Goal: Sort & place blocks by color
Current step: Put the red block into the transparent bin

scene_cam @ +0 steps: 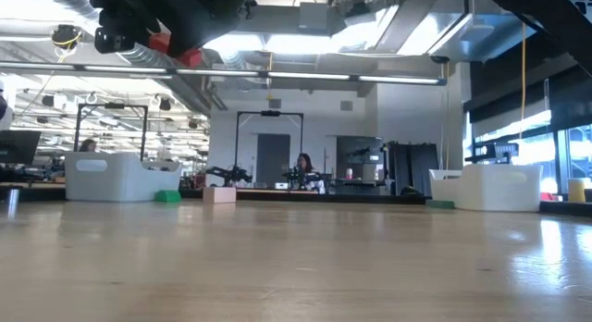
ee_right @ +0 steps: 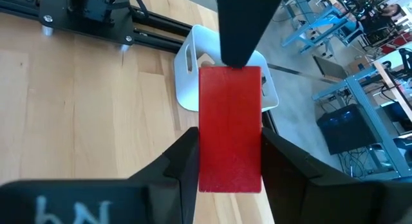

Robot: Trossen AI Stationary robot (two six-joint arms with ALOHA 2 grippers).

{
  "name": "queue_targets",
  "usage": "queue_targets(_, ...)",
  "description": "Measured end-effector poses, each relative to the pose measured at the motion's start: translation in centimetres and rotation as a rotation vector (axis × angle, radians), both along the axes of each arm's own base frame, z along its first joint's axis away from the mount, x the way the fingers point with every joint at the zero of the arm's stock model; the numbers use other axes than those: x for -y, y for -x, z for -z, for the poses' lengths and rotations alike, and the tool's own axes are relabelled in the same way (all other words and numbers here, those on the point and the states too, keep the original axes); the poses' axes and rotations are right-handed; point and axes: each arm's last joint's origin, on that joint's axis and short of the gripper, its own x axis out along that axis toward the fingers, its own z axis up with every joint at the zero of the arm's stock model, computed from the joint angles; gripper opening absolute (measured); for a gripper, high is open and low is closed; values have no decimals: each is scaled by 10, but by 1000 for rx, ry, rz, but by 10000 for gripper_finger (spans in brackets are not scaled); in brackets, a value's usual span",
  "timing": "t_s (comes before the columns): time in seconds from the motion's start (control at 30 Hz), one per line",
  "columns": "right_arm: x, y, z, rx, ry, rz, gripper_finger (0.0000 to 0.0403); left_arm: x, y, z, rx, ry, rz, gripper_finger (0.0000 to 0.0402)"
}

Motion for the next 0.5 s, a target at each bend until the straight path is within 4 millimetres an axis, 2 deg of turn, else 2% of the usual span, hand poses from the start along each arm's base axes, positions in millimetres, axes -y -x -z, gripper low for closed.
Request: queue_targets(0.5,5,-2,-2,9,24,10,129,-2,-11,2,4,-5,5,108)
